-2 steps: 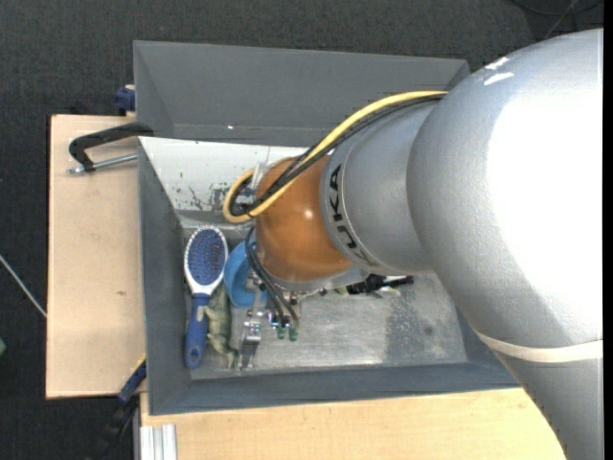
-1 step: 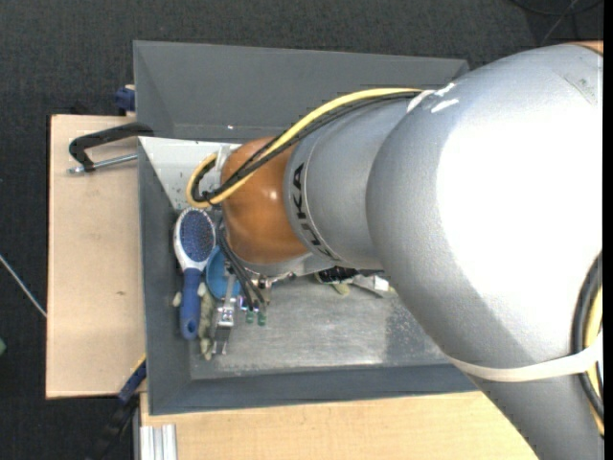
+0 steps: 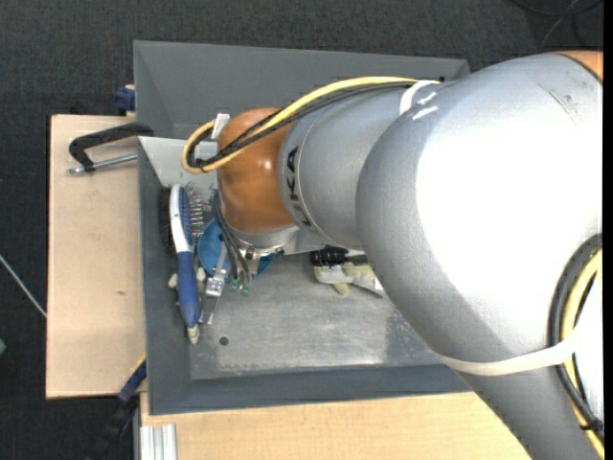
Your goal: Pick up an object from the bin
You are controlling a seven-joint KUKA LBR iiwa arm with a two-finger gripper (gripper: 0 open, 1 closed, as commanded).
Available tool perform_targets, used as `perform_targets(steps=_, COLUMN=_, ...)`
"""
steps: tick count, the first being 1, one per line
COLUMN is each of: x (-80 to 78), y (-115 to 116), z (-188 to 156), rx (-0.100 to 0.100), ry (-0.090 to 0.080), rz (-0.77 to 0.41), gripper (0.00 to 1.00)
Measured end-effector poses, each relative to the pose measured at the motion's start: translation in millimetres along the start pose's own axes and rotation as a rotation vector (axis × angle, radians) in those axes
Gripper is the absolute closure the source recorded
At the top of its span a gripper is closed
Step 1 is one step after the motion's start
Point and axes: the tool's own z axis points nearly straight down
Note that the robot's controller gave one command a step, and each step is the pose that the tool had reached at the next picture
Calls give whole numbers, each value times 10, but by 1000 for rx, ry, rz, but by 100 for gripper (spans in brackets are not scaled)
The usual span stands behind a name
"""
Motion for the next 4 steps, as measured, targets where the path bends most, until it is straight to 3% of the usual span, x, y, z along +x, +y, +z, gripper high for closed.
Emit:
perform_targets(steps=1, x=-169, y=-126, z=-1030, rx=-19, ry=-19, rz=82, gripper=0)
perform_targets(steps=2, x=-239, y=-588, z=-3, rx=-8, ry=-7, rz=63, gripper=0)
perform_targets(steps=3, x=-246, y=-539, z=-77, rx=-16, ry=-12, rz=57, gripper=100)
perform_targets(steps=4, x=-134, y=-521, z=-1390, rx=-18, ry=-18, rz=63, gripper=100)
